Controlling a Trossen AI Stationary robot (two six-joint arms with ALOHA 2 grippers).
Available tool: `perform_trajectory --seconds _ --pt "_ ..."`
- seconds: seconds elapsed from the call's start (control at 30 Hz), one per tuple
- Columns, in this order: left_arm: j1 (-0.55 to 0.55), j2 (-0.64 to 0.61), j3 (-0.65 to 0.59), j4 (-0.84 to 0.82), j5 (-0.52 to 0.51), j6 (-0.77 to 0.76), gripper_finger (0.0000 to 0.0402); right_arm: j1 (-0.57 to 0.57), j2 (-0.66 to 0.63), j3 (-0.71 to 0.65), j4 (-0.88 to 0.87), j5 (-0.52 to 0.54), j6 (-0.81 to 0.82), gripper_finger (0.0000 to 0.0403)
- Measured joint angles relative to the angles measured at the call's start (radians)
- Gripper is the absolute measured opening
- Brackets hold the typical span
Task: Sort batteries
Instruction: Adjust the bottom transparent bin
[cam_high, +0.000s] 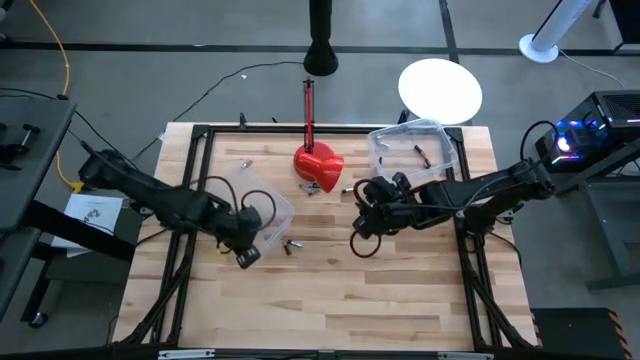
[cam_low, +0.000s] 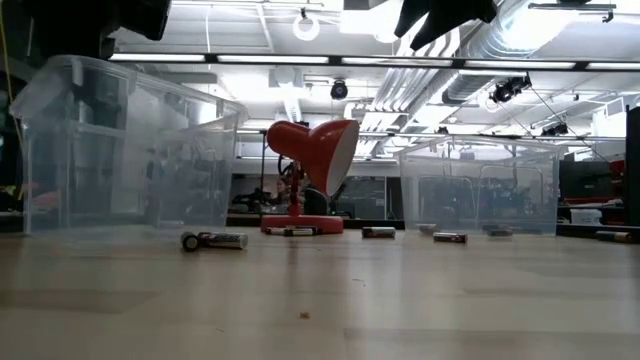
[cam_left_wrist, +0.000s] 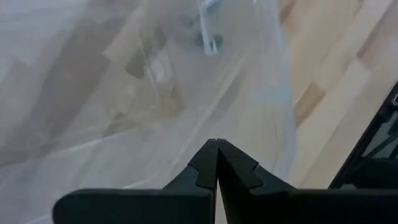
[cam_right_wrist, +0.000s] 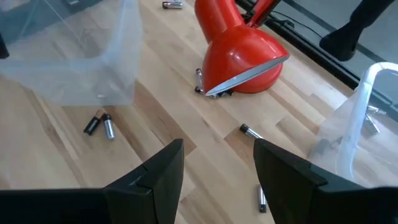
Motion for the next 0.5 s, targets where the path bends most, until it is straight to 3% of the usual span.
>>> perform_trajectory --seconds 0.23,0.5 --pt "-0.089 -0.022 -0.001 -0.038 0.093 -0.09 0.0 -0.005 0.0 0.0 0.003 -0.018 -0.059 0.0189" --pt "-0.18 -0.149 -0.001 -0.432 0.129 -0.24 0.0 -0.005 0.0 0.0 0.007 0.0 -0.062 0.0189"
